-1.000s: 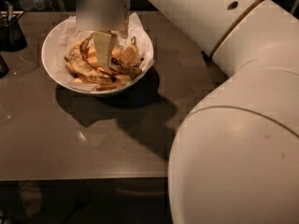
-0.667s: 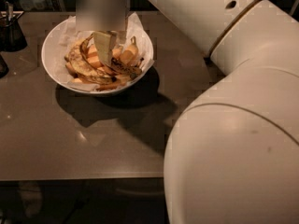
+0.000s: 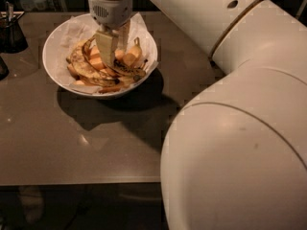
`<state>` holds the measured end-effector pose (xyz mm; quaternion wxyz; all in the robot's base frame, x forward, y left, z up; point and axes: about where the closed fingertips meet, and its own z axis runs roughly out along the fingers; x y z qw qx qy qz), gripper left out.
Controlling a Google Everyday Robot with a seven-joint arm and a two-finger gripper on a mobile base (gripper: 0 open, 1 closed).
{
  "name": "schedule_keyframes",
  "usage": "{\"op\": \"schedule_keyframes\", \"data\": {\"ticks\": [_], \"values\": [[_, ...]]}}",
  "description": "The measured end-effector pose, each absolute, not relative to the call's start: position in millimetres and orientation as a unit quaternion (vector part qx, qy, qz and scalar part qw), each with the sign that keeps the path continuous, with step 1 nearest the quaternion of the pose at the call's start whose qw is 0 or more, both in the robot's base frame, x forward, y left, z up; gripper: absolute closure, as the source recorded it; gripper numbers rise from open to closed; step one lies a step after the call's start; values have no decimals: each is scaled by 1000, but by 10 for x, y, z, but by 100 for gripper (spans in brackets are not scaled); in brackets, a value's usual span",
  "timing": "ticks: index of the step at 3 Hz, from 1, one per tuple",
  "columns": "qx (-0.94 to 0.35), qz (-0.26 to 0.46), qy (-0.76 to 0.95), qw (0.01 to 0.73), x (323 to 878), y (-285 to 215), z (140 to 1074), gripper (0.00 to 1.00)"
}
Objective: Pick banana from white bowl
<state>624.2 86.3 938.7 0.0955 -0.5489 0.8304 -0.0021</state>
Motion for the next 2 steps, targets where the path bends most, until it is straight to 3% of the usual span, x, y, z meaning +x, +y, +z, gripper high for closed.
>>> {"op": "schedule_keyframes", "data": {"ticks": [2], "values": [[-538, 28, 838, 84, 6210, 949, 9300, 44]]}}
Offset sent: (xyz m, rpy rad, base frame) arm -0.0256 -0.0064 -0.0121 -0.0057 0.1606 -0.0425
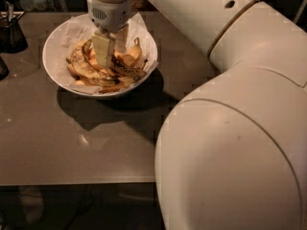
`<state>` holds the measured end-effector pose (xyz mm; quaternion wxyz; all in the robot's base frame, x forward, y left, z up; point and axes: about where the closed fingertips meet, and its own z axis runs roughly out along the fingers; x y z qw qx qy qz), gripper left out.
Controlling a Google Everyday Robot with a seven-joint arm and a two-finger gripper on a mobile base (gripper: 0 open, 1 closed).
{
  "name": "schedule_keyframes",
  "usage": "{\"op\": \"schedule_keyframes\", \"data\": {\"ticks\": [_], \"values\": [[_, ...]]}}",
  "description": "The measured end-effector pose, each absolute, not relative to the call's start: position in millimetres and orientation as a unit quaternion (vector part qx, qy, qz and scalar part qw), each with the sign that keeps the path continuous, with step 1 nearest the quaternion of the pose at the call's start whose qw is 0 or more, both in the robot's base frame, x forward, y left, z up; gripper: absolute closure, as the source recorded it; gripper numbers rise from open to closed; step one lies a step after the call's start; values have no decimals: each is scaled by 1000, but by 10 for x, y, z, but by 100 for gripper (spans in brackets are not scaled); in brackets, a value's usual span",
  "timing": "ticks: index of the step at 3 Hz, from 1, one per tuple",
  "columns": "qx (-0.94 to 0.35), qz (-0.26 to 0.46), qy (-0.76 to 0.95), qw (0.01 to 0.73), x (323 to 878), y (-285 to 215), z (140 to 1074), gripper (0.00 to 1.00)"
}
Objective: Pick banana from white bowl
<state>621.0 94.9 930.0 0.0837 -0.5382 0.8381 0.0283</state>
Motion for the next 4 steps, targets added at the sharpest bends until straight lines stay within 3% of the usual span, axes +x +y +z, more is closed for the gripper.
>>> {"op": "schedule_keyframes", "data": {"ticks": [2, 3, 4], "values": [[-540, 49, 837, 76, 6201, 981, 9234, 43], [-540, 51, 837, 78, 6198, 958, 9225, 61], [-540, 51, 837, 77, 6190, 905, 9220, 86]]}}
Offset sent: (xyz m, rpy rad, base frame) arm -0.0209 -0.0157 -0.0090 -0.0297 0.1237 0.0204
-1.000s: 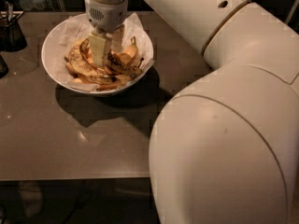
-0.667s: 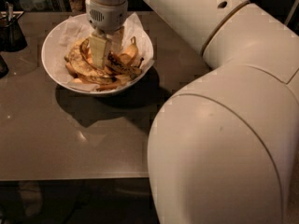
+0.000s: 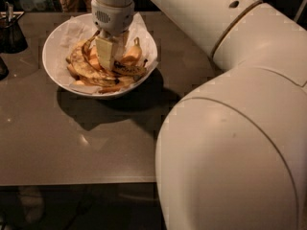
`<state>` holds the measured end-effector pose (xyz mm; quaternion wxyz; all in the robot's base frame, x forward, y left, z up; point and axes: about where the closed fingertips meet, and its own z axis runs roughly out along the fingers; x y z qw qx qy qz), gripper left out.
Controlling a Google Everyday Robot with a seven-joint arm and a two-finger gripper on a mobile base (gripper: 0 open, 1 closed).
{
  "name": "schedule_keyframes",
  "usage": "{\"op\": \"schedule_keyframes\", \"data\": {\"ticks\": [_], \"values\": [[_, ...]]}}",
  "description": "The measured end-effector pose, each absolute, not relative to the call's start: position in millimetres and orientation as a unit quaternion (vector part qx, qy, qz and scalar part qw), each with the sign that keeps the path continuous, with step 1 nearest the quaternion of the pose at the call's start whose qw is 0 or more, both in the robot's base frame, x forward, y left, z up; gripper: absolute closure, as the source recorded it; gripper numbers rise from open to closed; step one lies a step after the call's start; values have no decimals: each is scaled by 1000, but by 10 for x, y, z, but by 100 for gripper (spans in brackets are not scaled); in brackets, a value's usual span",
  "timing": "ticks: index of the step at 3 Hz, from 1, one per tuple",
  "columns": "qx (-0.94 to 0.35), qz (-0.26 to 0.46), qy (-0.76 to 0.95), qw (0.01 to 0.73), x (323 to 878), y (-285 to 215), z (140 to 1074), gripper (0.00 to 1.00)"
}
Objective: Pick banana from white bowl
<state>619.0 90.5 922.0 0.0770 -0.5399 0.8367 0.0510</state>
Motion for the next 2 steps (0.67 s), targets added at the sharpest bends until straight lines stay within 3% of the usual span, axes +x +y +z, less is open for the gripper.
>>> {"op": "schedule_keyframes", "data": {"ticks": [1, 2], "values": [[-537, 51, 838, 80, 6189, 808, 9229, 100], [-538, 51, 838, 81, 6190, 809, 9232, 100]]}}
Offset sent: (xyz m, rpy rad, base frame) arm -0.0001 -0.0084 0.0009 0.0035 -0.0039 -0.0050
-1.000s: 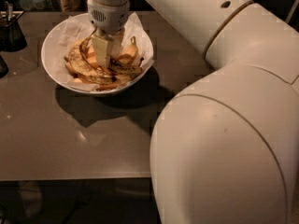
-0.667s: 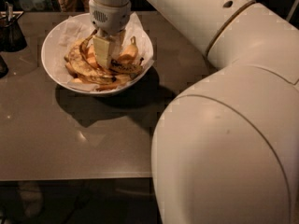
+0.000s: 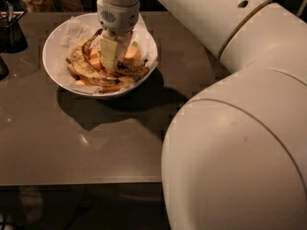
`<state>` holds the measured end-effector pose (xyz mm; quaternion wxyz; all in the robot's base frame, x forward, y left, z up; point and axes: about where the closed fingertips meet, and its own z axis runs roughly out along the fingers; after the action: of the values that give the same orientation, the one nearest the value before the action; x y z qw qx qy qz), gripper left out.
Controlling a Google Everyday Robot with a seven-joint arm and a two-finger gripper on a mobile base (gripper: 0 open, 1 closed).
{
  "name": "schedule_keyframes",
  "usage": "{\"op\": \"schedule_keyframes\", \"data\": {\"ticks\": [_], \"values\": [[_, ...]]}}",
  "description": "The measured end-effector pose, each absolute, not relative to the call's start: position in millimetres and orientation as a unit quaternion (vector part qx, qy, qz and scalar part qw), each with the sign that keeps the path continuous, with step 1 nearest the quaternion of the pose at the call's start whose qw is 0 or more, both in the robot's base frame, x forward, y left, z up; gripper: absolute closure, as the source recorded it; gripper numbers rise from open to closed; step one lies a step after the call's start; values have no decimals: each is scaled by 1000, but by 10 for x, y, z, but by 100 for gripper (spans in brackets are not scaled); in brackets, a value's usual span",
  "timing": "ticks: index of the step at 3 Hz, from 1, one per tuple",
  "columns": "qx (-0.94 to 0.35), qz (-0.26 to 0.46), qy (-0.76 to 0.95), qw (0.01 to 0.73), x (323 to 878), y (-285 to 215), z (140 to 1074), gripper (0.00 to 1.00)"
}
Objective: Pick banana from white bowl
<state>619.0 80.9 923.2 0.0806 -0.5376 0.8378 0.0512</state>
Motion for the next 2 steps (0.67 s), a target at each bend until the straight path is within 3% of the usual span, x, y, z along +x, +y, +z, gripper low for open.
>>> {"op": "schedule_keyframes", "data": {"ticks": [2], "values": [[-556, 34, 824, 110, 6201, 936, 9524, 100]]}}
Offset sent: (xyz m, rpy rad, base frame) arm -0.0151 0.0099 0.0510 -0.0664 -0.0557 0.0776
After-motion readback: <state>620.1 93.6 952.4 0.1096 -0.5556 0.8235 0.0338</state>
